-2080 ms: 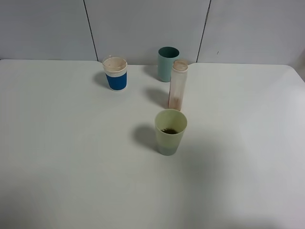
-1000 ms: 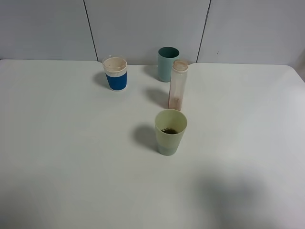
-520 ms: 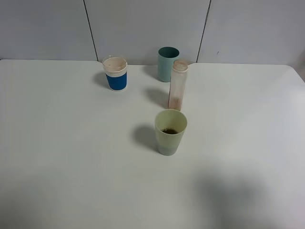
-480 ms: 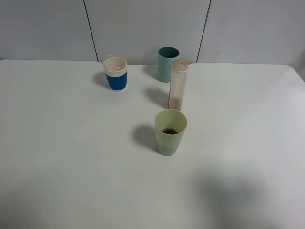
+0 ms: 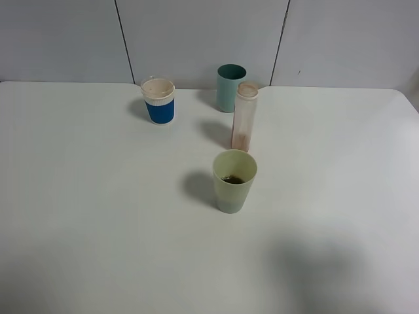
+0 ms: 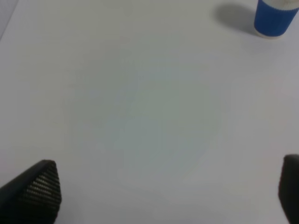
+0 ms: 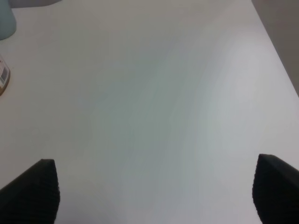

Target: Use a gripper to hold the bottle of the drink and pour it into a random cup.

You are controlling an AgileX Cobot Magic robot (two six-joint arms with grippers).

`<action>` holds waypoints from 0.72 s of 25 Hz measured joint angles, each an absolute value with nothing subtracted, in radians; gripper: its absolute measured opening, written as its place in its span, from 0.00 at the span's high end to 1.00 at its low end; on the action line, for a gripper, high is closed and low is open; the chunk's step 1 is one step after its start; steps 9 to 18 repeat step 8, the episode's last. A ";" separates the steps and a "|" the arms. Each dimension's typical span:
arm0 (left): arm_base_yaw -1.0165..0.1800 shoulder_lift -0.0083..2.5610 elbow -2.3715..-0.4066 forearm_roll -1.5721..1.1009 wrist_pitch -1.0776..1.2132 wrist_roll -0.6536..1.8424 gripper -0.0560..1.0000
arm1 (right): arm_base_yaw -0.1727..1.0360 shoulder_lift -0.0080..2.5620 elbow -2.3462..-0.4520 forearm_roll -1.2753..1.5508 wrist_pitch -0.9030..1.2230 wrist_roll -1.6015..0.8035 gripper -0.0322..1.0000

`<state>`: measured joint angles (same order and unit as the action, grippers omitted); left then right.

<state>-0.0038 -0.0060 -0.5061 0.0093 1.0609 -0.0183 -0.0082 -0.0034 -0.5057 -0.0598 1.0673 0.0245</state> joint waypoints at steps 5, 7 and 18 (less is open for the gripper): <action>-0.004 -0.006 -0.506 0.009 1.061 -0.018 0.07 | -0.008 -0.003 -0.506 -0.060 1.067 0.025 0.18; -0.004 -0.006 -0.506 0.009 1.061 -0.018 0.07 | -0.008 -0.003 -0.506 -0.060 1.067 0.025 0.18; -0.004 -0.006 -0.506 0.009 1.061 -0.018 0.07 | -0.008 -0.003 -0.506 -0.060 1.067 0.025 0.18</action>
